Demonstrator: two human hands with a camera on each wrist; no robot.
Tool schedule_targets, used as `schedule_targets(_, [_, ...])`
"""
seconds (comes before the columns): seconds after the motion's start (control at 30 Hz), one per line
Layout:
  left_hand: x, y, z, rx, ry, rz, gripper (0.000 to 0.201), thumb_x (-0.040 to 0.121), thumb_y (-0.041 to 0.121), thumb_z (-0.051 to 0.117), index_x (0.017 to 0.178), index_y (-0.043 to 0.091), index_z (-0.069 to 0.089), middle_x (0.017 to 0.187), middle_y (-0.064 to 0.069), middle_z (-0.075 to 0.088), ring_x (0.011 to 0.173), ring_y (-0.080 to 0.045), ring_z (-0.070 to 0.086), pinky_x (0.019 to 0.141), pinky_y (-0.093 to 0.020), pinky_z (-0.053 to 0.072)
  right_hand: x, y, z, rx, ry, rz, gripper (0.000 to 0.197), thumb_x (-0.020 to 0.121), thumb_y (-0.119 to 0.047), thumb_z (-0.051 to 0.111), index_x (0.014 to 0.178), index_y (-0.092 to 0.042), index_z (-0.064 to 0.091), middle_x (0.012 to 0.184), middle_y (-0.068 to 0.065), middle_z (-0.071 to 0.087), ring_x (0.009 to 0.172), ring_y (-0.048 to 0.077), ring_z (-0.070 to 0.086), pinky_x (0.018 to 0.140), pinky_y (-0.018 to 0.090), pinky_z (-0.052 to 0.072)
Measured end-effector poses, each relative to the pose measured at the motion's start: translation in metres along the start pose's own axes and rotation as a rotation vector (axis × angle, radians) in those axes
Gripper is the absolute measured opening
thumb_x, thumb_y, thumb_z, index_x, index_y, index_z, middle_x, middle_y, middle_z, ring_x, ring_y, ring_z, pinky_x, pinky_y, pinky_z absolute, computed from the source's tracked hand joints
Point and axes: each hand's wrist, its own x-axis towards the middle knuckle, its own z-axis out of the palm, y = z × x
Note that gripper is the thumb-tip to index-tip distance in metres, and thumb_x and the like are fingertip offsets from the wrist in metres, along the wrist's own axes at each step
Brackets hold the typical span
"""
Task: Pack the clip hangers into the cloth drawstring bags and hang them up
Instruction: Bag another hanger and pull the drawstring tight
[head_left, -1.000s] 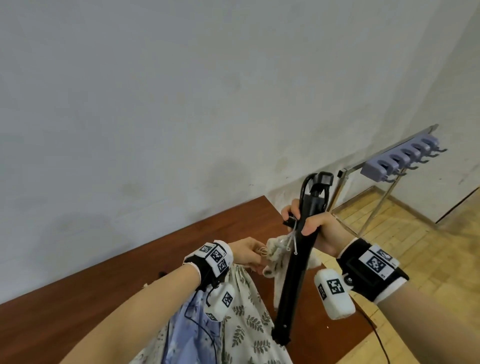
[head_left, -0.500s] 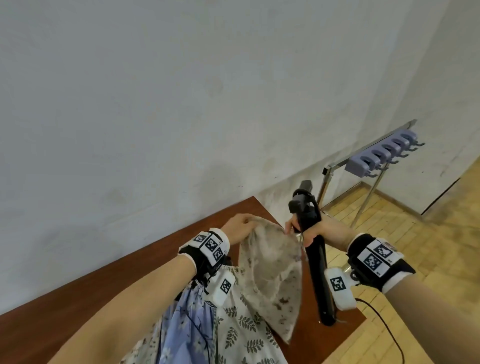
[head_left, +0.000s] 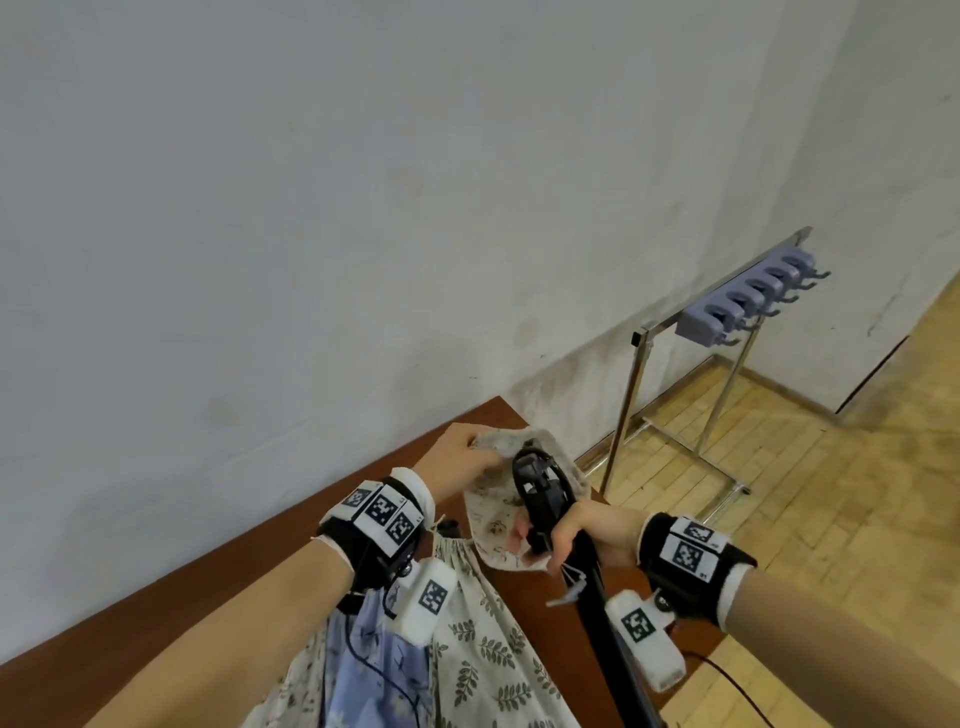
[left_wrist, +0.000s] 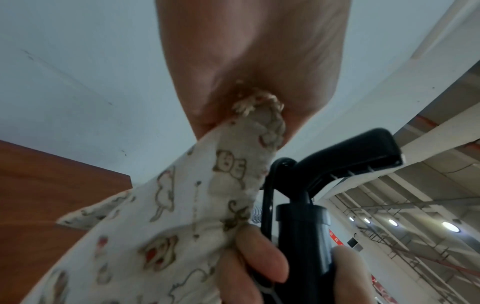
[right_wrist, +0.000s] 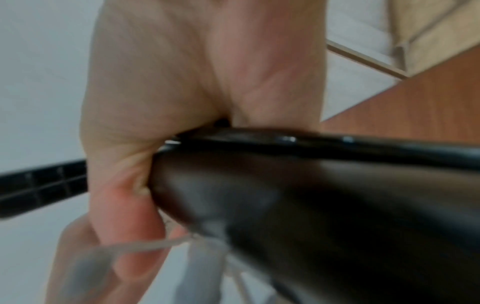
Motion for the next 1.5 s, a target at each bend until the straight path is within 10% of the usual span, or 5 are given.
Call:
schedule_targets(0.27, [-0.014, 0.005, 0.006, 0.169, -0.114, 0.156, 0.017, 0.088, 0.019, 0.058, 0.089, 0.002, 0.061, 0.081, 0.008, 0.060, 0.083, -0.007, 0.055, 0.076, -0.030, 0.043, 0.024, 0.017, 0.014, -0.008, 0.035, 0.229, 0.023, 0.073, -0.004, 0.071, 0.092, -0.004, 0.058, 0.086, 0.012, 0.050, 0.068, 0.018, 0.056, 0.075, 0.042, 0.054])
schedule_targets(0.43, [-0.018, 0.018, 0.016, 0.718, -0.257, 0.362, 0.051, 0.089, -0.006, 0.046, 0.135, 0.014, 0.052, 0.143, 0.001, 0.048, 0.135, -0.009, 0.037, 0.114, -0.024, 0.023, 0.023, 0.017, 0.019, 0.234, 0.144, 0.160, 0.020, 0.078, -0.005, 0.069, 0.097, -0.005, 0.062, 0.076, 0.008, 0.056, 0.063, 0.019, 0.057, 0.070, 0.040, 0.058])
schedule_targets(0.6, [-0.001, 0.018, -0.012, 0.728, 0.102, 0.200, 0.035, 0.093, 0.000, 0.038, 0.122, 0.013, 0.052, 0.118, -0.006, 0.058, 0.109, -0.023, 0.056, 0.095, -0.035, 0.047, 0.012, 0.016, 0.013, 0.501, 0.198, 0.021, 0.024, 0.079, -0.017, 0.073, 0.094, -0.005, 0.058, 0.087, 0.007, 0.055, 0.076, 0.019, 0.056, 0.067, 0.035, 0.057])
schedule_targets(1.07, [-0.005, 0.038, 0.032, 1.025, -0.267, 0.560, 0.037, 0.087, 0.006, 0.048, 0.123, 0.015, 0.049, 0.105, -0.004, 0.063, 0.091, -0.022, 0.061, 0.082, -0.037, 0.051, 0.040, -0.015, 0.032, 0.438, 0.231, 0.143, 0.022, 0.090, -0.025, 0.065, 0.092, -0.004, 0.065, 0.082, 0.010, 0.067, 0.082, 0.024, 0.063, 0.094, 0.037, 0.050])
schedule_targets(1.5, [-0.023, -0.024, -0.010, 0.547, 0.340, 0.206, 0.039, 0.090, -0.011, 0.040, 0.109, 0.014, 0.064, 0.100, -0.001, 0.066, 0.083, -0.012, 0.060, 0.073, -0.004, 0.042, 0.029, -0.003, 0.028, 1.291, 0.277, -0.202, 0.034, 0.095, -0.023, 0.051, 0.125, -0.007, 0.055, 0.097, 0.020, 0.060, 0.068, 0.022, 0.051, 0.055, 0.039, 0.053])
